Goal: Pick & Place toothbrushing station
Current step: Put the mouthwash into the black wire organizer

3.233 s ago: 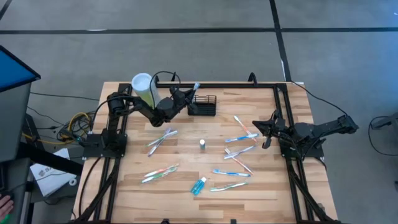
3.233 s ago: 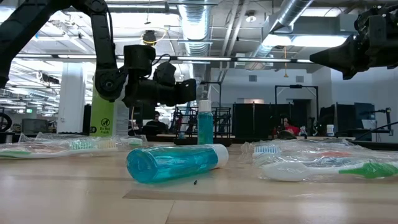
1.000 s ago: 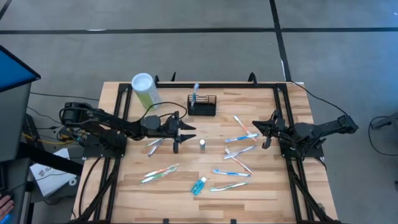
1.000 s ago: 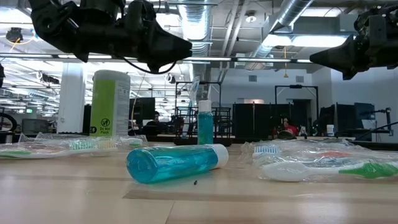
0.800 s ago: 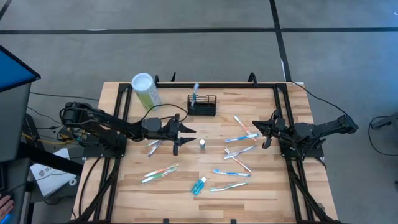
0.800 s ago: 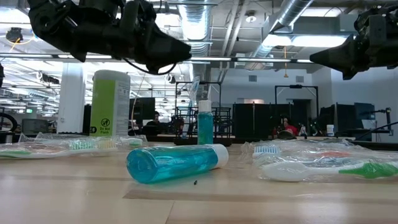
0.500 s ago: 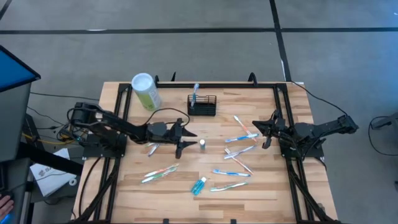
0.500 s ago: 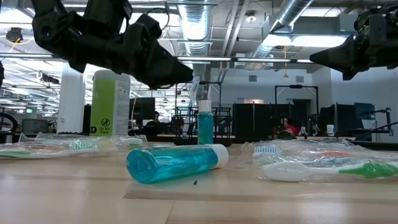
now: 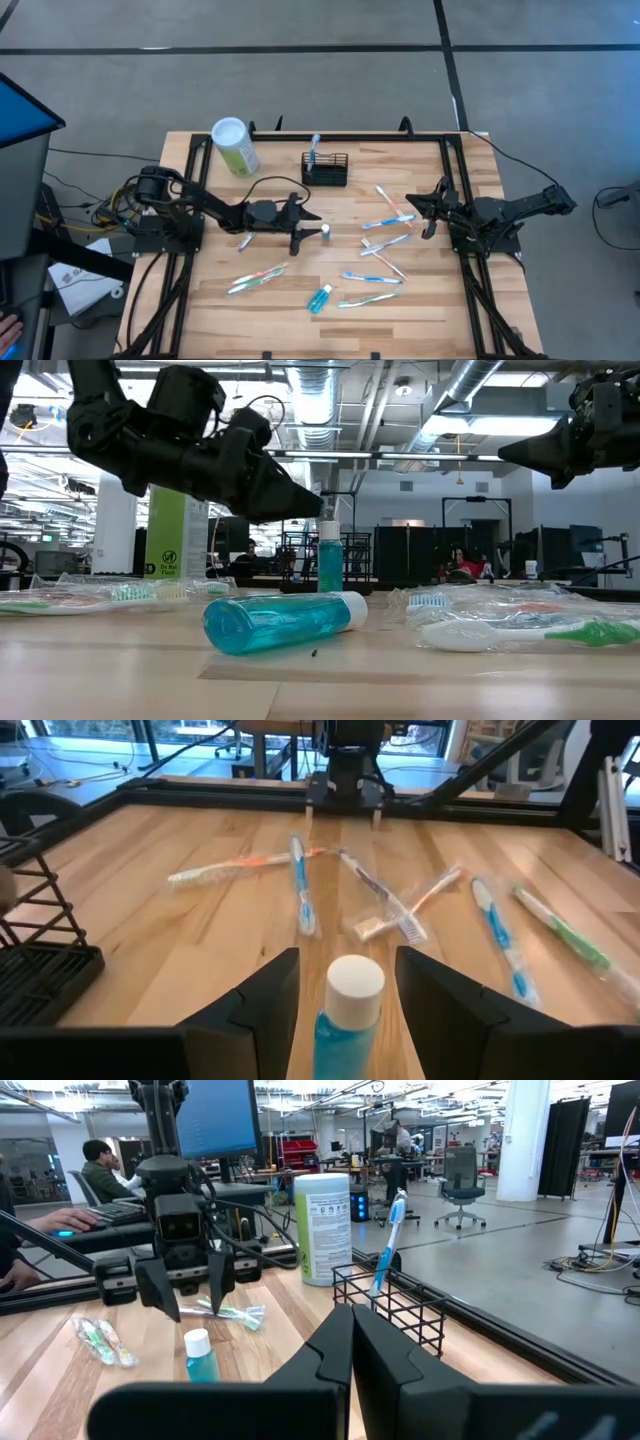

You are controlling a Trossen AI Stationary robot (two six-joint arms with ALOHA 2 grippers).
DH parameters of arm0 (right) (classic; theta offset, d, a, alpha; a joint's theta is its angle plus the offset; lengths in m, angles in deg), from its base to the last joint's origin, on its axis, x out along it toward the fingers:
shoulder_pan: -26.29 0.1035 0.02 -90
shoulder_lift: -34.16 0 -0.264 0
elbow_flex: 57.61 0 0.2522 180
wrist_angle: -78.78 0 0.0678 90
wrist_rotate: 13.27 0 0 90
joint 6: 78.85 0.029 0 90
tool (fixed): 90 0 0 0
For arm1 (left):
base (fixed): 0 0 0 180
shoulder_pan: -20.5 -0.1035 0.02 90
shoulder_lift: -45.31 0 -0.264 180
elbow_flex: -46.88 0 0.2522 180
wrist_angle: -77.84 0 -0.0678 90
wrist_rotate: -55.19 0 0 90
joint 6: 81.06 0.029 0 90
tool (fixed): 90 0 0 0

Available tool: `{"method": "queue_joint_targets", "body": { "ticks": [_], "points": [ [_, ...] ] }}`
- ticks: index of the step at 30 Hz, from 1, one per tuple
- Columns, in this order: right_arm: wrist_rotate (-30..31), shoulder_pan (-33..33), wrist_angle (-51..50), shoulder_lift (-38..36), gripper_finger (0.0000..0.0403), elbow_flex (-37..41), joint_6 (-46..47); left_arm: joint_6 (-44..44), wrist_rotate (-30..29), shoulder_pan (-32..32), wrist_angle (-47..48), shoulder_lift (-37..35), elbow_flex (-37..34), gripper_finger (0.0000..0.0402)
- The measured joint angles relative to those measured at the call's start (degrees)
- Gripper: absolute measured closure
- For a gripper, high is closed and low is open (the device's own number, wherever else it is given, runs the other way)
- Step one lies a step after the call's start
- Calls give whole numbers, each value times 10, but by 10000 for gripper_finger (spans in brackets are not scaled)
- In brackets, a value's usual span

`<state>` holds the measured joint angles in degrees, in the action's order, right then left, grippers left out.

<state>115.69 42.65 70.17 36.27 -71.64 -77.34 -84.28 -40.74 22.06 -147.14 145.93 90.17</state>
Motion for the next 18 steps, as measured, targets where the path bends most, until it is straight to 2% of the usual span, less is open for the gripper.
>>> {"method": "queue_joint_targets", "body": {
  "ticks": [5,18],
  "points": [
    [0,0,0,0,401,0,0,14,-5,0,-1,23,16,240],
    [0,0,-1,0,401,0,0,14,-10,5,-4,25,17,239]
  ]
}}
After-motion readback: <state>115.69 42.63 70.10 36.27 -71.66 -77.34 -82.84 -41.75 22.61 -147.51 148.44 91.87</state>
